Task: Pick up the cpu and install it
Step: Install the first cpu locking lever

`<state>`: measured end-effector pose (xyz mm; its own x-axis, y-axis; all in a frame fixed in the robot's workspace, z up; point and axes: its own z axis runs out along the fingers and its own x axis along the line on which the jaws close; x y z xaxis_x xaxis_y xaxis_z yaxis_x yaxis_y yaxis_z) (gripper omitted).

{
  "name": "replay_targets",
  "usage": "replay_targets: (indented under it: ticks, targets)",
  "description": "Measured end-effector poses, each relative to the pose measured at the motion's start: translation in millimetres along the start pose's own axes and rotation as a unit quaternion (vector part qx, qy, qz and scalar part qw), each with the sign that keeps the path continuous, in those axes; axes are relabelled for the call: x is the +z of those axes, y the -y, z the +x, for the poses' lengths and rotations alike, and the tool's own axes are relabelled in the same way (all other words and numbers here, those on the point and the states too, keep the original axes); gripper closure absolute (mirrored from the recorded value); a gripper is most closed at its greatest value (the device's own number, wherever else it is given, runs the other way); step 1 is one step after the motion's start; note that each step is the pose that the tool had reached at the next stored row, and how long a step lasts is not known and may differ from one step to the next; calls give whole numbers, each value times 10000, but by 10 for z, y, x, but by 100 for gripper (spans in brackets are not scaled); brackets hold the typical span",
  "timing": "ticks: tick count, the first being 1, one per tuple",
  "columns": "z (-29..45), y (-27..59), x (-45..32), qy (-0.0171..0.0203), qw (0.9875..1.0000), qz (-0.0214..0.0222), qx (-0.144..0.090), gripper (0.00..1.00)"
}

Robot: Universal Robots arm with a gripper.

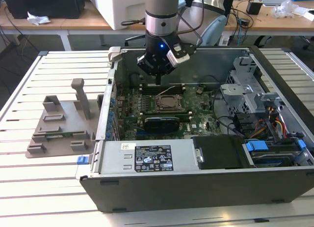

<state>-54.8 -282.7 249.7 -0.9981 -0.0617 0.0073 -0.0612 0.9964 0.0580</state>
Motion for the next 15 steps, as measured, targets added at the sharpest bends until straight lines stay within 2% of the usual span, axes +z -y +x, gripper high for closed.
replay_targets:
  ticks: [4, 7, 10, 13, 15]
  targets:
    - [-57, 9, 87, -1, 10000, -1, 0, 89]
    - [-117, 17, 188, -2, 10000, -1, -1, 89]
    - [-162, 20, 239, -4, 10000, -1, -2, 89]
    - [-206, 22, 259, -4, 10000, 0, -3, 89]
    - [-284, 27, 275, -5, 10000, -1, -4, 89]
